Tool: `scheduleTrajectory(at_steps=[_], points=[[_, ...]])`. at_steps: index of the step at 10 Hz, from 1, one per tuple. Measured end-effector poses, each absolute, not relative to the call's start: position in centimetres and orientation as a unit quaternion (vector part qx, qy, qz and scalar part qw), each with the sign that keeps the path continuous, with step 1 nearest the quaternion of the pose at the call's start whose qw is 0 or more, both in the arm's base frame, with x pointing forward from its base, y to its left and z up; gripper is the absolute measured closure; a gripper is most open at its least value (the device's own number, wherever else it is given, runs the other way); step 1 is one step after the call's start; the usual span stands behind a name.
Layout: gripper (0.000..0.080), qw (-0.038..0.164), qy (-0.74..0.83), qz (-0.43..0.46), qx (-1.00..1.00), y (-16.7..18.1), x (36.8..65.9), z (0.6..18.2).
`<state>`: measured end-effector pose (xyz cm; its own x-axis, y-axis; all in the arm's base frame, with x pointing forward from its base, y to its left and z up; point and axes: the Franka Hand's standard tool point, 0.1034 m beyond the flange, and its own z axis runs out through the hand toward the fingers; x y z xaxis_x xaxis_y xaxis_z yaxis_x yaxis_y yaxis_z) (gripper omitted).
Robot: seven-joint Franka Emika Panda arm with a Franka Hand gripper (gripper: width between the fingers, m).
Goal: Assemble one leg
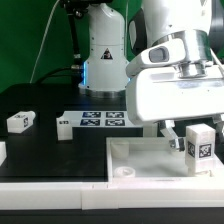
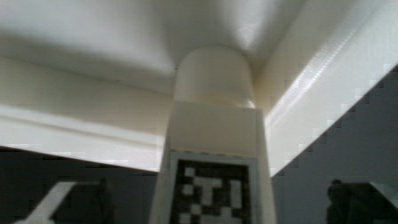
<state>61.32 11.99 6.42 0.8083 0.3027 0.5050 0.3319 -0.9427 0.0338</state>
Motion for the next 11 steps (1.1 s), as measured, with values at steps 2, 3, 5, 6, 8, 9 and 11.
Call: scheduleTrajectory(at_steps=[2,3,5,6,8,9,11], points=[[0.0161,0.028,-0.167,-0.261,-0.950,12.0,61.3,6.4],[0.0152,0.028,-0.167,-0.261,-0.950,12.0,61.3,6.4],[0.0151,0.028,-0.168,-0.251,-0.953,11.8,61.4,7.2],[0.0151,0.028,-0.170,-0.246,-0.954,11.9,61.6,8.0],[0.0151,0.028,-0.171,-0.235,-0.956,11.9,61.5,8.3],[0.0151,0.030,-0.174,-0.221,-0.959,12.1,61.3,8.2],[0.0151,0.031,-0.175,-0.194,-0.965,11.9,61.0,7.5]])
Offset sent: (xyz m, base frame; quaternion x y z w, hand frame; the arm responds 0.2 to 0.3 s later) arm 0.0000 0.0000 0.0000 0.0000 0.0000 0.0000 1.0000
